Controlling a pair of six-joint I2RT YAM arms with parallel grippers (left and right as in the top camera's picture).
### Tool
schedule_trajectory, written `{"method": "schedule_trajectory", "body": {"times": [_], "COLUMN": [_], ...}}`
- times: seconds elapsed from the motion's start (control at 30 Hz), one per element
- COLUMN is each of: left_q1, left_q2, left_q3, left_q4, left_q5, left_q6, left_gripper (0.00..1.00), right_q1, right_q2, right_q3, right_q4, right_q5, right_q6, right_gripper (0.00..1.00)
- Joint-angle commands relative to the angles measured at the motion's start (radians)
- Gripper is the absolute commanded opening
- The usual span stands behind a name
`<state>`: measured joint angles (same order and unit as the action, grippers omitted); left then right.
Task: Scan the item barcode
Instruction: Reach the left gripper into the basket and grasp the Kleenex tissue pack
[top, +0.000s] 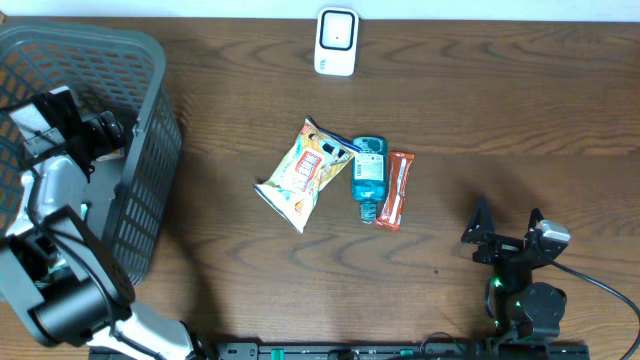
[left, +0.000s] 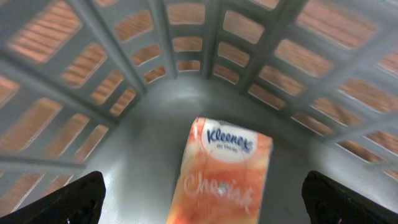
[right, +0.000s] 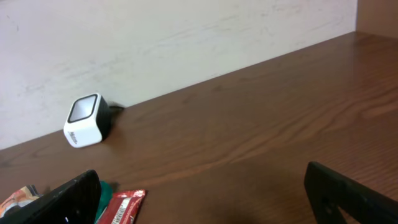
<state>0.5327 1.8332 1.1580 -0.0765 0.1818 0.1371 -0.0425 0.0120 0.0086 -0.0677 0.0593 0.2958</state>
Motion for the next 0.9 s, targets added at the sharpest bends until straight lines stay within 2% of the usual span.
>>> {"method": "schedule_trajectory", "body": {"times": [0.0,0.43,0.57,0.6,0.63,0.73,0.87], "left_q1": [0.0,-0.002,-0.002,-0.002,-0.002,-0.002,-0.002], "left_q2": [0.067,0.209,0.211,0.211,0.211,0.208,0.172], "left_q3": [0.01,0.009,0.01,0.01,0.01,0.01,0.01], "left_q4": [0.027,0.078,0.079,0.078,0.077,0.077,0.077], "left_q5": [0.009,0.009,0.01,0.01,0.009,0.009,0.009], "left_q6": [0.027,0.027,0.026,0.019,0.009,-0.02,-0.066], "left_gripper": [0.98,0.97,0.63,0.5,0.45,0.38,0.37], "right_q1": [0.003,0.003,0.003,0.003,0.003,0.003,0.003], "right_q2": [-0.005,-0.005,-0.005,-0.005,-0.005,-0.005,-0.005], "right_q3": [-0.003,-0.003,-0.003,-0.003,-0.003,-0.003,-0.003], "right_q4": [-0.002,-0.002,-0.002,-0.002,-0.002,-0.002,-0.002], "right_q5": [-0.002,-0.002,-0.002,-0.002,-0.002,-0.002,-0.002], "right_q6": [0.003,0.003,0.003,0.003,0.003,0.003,0.003], "right_gripper": [0.99,0.99,0.99,0.99,0.99,0.99,0.99]}}
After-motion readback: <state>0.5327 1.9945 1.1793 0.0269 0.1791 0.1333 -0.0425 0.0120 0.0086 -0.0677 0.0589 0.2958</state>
